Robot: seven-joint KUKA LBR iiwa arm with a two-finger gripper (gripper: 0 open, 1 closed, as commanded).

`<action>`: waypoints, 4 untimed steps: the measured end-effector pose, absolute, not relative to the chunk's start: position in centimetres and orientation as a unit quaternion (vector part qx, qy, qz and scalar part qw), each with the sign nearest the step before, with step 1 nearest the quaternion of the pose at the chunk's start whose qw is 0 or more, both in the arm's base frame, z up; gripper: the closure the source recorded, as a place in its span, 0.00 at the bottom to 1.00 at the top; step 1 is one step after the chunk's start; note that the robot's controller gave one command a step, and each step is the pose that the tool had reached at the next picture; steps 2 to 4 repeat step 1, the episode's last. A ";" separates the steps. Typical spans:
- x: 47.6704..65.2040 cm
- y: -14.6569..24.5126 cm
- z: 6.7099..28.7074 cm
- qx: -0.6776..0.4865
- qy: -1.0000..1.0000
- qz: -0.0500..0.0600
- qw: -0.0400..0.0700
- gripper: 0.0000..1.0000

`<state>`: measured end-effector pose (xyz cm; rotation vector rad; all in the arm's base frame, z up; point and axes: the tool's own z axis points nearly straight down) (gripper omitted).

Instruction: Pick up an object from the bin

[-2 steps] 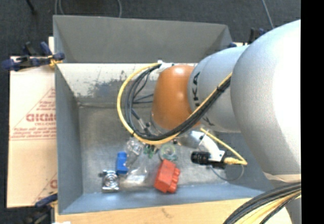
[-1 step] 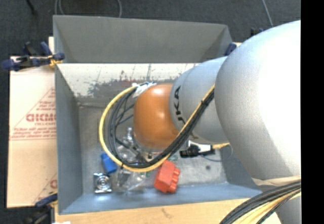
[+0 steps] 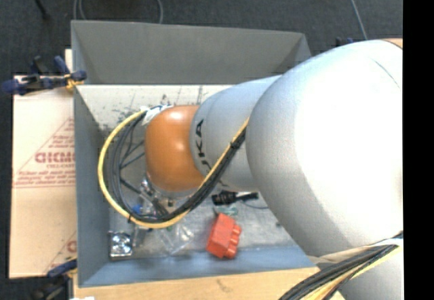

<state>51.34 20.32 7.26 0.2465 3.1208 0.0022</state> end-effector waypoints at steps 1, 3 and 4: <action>51.4 20.3 7.5 0.083 0.997 0.003 0.008 1.00; 51.4 20.3 7.5 0.083 0.997 0.003 0.008 1.00; 51.4 20.3 7.5 0.083 0.997 0.003 0.008 1.00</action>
Offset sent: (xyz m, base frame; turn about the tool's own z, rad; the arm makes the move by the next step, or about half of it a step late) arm 0.0000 0.0000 0.0000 0.0000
